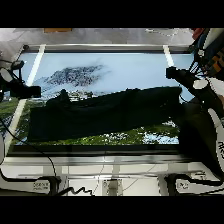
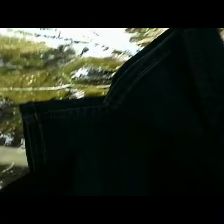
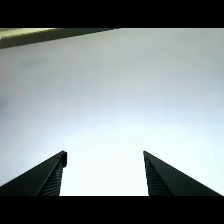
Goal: Fold the clothes and pants, and hang the long-sleeved shirts on hangers.
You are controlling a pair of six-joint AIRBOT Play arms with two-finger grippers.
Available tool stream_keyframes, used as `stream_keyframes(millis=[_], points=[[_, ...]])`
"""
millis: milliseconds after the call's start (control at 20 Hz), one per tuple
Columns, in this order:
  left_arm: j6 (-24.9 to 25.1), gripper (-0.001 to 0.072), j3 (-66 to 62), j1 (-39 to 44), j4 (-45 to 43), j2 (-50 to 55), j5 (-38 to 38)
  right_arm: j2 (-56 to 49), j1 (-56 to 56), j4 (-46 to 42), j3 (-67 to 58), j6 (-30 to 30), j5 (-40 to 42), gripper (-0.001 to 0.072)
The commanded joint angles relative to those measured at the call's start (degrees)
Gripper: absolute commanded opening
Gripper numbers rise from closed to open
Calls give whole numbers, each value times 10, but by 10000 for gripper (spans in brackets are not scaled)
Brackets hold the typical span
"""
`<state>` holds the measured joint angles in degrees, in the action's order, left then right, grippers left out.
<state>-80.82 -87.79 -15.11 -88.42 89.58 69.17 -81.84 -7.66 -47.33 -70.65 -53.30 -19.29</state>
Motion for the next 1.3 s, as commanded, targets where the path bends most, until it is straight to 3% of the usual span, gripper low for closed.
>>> stream_keyframes(millis=[0,200,500,700,950,1100,1150,1200,1250], points=[[3,494,2,-25,2,50,16,8,0,-61,-2,0,-29,557],[3,489,2,-28,24,108,-38,8,0,-60,-2,-1,-29,557],[53,489,2,-27,153,163,-96,8,0,-60,-2,-1,-28,556],[54,488,2,-27,155,164,-142,8,0,-60,-2,-1,-28,556],[57,468,2,-11,157,169,-143,8,0,-58,-2,-2,-28,556],[97,463,2,10,166,174,-144,8,0,-56,-2,-3,-28,555],[97,283,2,17,166,174,-146,8,0,-54,-2,-2,-28,555],[97,52,1,21,166,174,-148,8,0,-54,-2,-3,-28,555],[97,24,-2,23,167,174,-153,8,0,-54,-2,-2,-28,555]])
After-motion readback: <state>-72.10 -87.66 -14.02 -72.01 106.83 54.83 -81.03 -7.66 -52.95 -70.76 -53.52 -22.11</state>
